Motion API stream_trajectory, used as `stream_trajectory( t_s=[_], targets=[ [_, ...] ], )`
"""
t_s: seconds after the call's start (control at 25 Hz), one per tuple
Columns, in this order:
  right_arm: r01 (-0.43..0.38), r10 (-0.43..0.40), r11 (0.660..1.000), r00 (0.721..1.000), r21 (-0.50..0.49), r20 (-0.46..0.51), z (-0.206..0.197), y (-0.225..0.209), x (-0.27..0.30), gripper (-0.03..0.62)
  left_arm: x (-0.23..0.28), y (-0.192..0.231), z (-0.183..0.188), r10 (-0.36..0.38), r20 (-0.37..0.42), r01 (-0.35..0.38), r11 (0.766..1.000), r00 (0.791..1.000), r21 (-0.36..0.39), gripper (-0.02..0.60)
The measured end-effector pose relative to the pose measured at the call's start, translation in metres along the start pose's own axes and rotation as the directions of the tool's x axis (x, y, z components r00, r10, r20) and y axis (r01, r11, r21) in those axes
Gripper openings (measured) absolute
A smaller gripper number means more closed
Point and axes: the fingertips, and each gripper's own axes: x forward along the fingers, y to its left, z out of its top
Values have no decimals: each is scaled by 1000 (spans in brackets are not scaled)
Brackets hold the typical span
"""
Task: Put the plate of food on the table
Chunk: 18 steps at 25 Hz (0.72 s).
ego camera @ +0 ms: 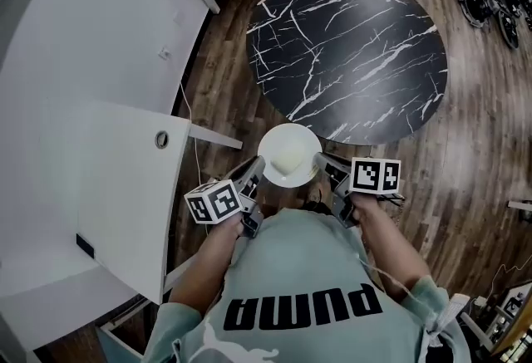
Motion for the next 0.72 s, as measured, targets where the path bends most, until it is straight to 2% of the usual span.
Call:
stream_trajectory(
  t_s=[0.4, 0.72],
  targets=[
    [39, -41, 999, 996, 24, 85, 21, -28, -49, 38, 42, -41, -13, -51, -62, 54, 998, 997, 39, 32],
    [68, -79, 995, 984, 75, 158, 38, -50, -74, 38, 76, -66, -12, -93, -135, 106, 990, 986, 89, 32]
  ],
)
